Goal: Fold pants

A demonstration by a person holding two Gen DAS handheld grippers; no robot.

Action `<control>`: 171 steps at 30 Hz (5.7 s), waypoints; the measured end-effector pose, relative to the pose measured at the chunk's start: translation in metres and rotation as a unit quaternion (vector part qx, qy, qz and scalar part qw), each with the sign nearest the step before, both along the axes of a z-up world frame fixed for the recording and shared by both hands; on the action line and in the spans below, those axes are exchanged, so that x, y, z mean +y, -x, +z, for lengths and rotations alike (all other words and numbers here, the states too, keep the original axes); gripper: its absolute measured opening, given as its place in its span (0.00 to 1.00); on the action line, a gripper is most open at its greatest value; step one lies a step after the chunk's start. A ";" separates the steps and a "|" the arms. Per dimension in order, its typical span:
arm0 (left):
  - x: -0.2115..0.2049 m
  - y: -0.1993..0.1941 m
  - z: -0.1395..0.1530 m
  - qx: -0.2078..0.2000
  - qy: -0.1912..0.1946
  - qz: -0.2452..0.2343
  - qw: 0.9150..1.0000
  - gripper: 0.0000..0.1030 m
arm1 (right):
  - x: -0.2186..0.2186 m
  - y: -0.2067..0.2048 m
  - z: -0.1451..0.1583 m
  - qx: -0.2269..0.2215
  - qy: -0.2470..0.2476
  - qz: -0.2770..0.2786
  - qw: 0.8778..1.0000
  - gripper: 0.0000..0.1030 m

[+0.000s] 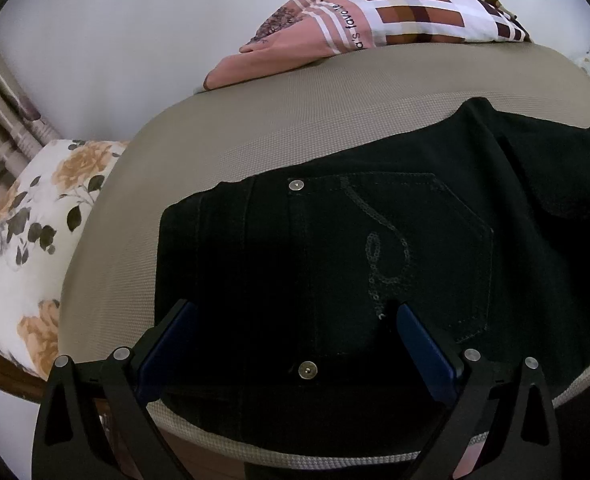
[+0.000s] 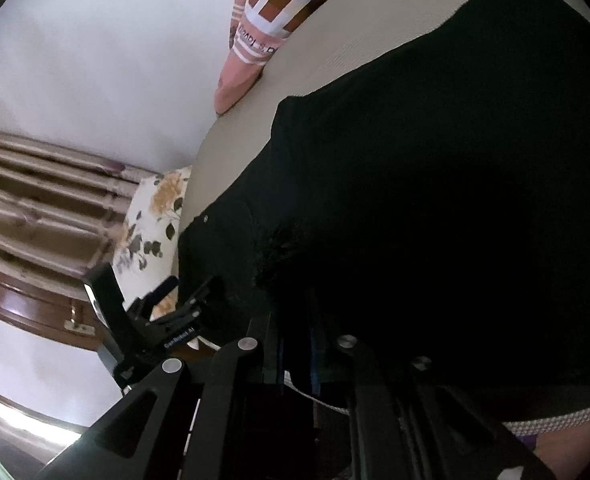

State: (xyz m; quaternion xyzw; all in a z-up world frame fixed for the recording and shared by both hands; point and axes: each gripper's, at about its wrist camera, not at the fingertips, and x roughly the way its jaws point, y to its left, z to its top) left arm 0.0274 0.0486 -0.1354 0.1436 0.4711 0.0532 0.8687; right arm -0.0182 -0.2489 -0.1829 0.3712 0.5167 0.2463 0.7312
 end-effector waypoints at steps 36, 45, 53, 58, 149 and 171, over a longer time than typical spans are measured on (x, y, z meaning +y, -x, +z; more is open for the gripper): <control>0.012 -0.001 0.012 0.000 0.023 0.021 1.000 0.96 | -0.022 0.005 0.002 -0.007 -0.175 0.051 0.983 0.31; 0.005 0.012 0.029 -0.005 0.049 0.013 0.999 0.96 | -0.010 0.021 -0.013 0.088 -0.198 0.081 0.973 0.62; -0.016 0.026 0.028 0.050 0.161 -0.065 0.983 0.96 | -0.011 0.023 -0.022 0.108 -0.192 0.051 0.974 0.62; -0.030 0.022 0.022 0.141 0.371 -0.125 0.909 0.96 | -0.043 0.027 -0.021 0.099 -0.206 0.022 0.973 0.63; -0.081 -0.022 -0.034 0.199 0.425 -0.102 0.877 0.06 | 0.030 -0.175 0.029 -0.176 0.181 0.355 0.900 0.42; -0.082 -0.021 -0.032 0.196 0.414 -0.103 0.883 0.06 | 0.069 -0.165 0.023 -0.180 0.224 0.458 0.841 0.15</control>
